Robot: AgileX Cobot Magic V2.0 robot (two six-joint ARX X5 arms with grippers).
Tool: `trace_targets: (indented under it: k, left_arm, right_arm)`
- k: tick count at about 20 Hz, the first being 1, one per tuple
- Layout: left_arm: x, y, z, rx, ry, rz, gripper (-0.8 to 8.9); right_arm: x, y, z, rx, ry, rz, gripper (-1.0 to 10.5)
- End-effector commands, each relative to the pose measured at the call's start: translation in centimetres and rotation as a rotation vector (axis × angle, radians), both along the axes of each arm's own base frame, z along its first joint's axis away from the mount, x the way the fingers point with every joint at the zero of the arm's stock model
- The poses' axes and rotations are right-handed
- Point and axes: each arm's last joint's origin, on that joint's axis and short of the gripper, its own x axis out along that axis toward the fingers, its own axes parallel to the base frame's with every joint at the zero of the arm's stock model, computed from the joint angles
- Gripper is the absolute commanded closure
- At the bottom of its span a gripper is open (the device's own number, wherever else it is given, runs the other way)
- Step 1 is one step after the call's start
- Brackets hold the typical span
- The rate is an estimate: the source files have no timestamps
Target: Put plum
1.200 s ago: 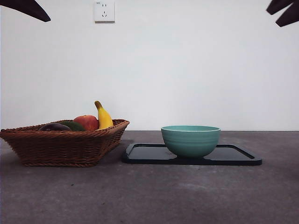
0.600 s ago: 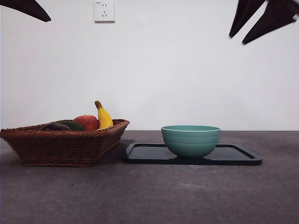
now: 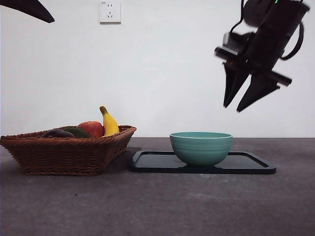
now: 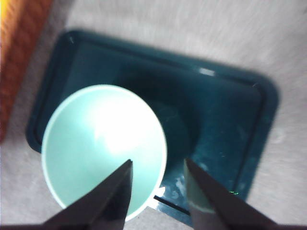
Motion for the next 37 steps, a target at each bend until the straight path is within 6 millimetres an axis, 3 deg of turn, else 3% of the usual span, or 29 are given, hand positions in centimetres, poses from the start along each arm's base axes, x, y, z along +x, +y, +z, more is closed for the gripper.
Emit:
trace_targets:
  k: [1, 6, 10, 15, 19, 24, 28, 33, 37]
  left_arm:
    - [0.1, -0.1, 0.4, -0.007, -0.026, -0.014, 3.77]
    - [0.0, -0.1, 0.4, -0.004, -0.014, -0.013, 3.77]
    - [0.0, -0.1, 0.4, -0.003, -0.007, -0.011, 3.77]
    - [0.0, -0.1, 0.4, -0.003, -0.005, -0.013, 3.77]
    - [0.0, -0.1, 0.4, -0.003, -0.006, -0.013, 3.77]
    - [0.0, -0.1, 0.4, -0.003, -0.005, -0.013, 3.77]
    - [0.0, -0.1, 0.4, -0.003, -0.007, -0.013, 3.77]
    - [0.0, -0.1, 0.4, -0.004, -0.009, -0.013, 3.77]
    - [0.0, -0.1, 0.4, -0.004, -0.008, -0.013, 3.77]
  right_arm:
    - [0.7, 1.2, -0.9, -0.011, 0.007, 0.052, 7.7]
    - [1.1, 2.9, -3.6, -0.103, 0.056, 0.071, 7.7]
    - [1.3, 3.5, -4.6, -0.123, 0.072, 0.089, 7.7]
    - [1.2, 3.6, -4.7, -0.131, 0.076, 0.101, 7.8]
    - [1.1, 3.8, -4.7, -0.137, 0.078, 0.111, 9.2]
    - [1.2, 3.9, -4.6, -0.135, 0.063, 0.114, 9.3]
    - [0.2, 3.5, -1.5, -0.115, -0.008, 0.109, 9.3]
    - [-3.3, 2.4, 3.1, -0.113, -0.027, 0.142, 9.3]
    - [-6.3, 3.0, 4.5, -0.092, 0.019, 0.215, 9.3]
